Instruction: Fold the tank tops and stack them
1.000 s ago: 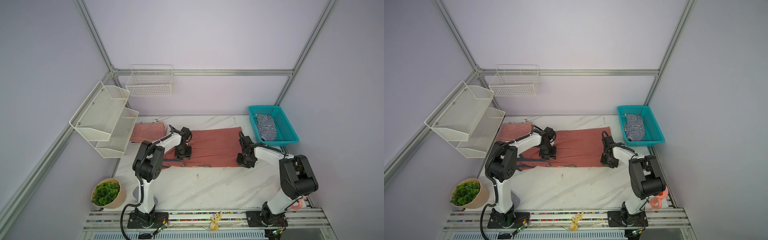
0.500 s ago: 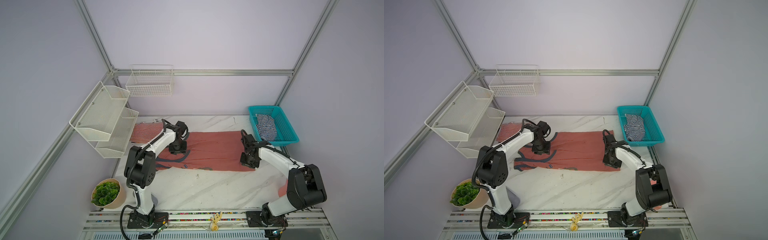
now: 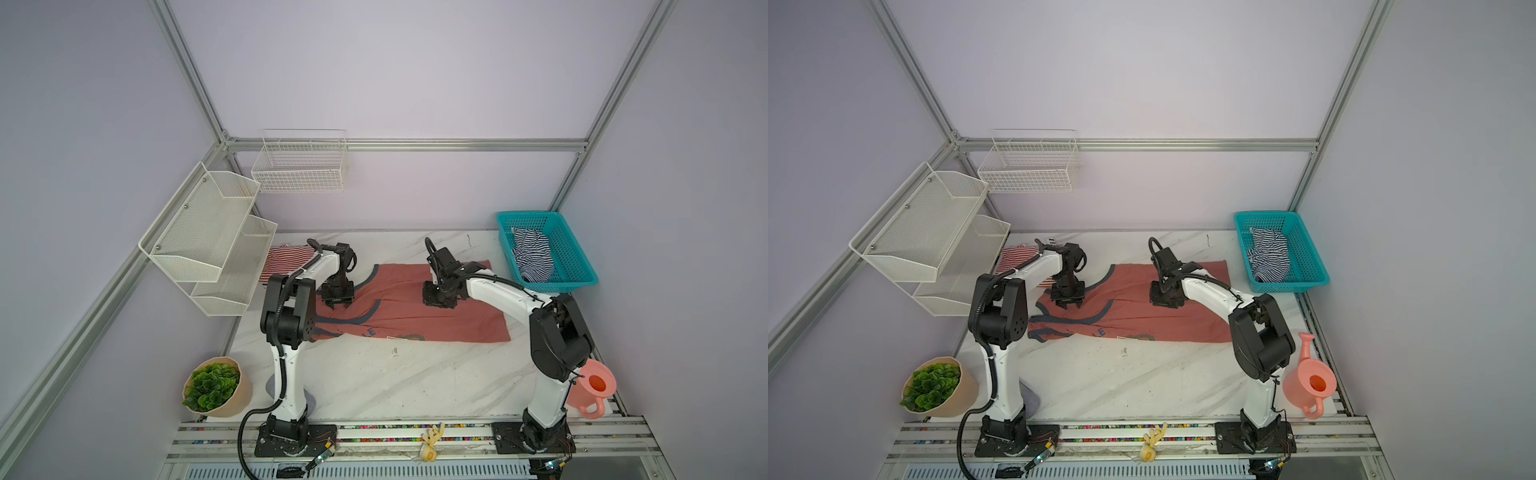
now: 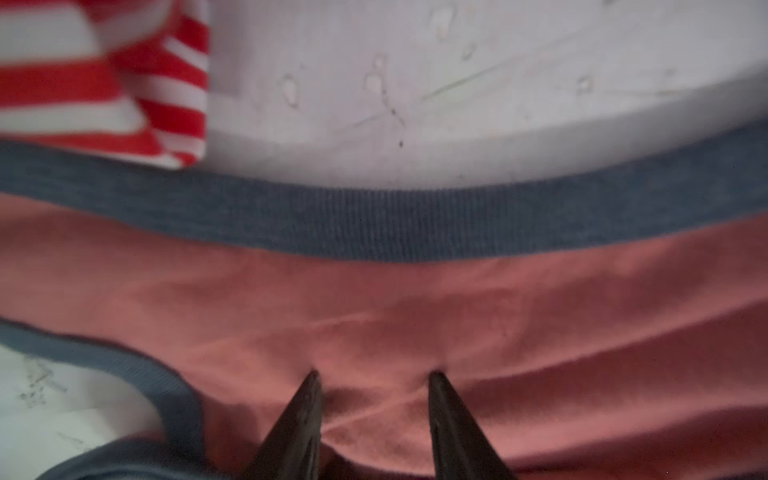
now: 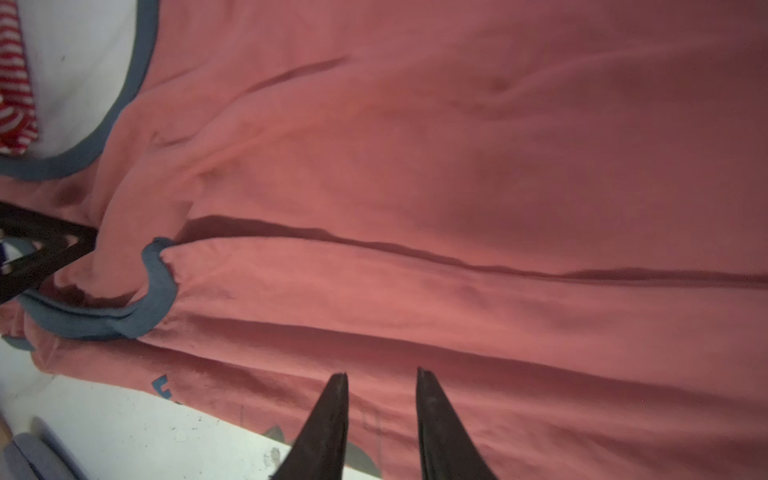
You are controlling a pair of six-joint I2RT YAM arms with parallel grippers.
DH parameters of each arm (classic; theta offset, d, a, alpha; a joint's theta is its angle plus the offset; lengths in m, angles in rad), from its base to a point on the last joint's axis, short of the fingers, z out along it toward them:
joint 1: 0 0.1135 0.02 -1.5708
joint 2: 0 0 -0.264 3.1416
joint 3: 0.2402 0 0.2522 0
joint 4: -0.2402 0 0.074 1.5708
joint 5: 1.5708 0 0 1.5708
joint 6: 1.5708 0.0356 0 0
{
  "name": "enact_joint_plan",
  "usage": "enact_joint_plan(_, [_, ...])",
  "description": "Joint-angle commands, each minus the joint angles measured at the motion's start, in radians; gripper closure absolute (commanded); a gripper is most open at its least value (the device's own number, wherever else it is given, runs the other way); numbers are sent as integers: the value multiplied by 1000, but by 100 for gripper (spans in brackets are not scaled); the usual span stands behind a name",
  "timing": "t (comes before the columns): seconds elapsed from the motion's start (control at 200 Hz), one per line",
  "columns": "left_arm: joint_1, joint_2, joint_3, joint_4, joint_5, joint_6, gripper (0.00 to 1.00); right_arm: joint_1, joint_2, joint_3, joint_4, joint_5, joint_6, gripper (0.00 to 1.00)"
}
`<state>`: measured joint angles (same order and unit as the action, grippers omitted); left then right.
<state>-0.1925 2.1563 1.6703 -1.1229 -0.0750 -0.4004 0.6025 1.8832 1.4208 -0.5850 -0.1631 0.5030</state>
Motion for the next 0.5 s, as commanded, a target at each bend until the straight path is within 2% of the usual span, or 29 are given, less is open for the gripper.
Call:
enact_joint_plan(0.0, [10, 10, 87, -7, -23, 9, 58, 68, 82, 52, 36, -87, -21, 68])
enact_joint_plan(0.205, [27, 32, 86, 0, -25, 6, 58, 122, 188, 59, 62, -116, -25, 68])
enact_joint_plan(0.495, [48, 41, 71, 4, -59, 6, 58, 177, 194, -47, 56, -131, -21, 68])
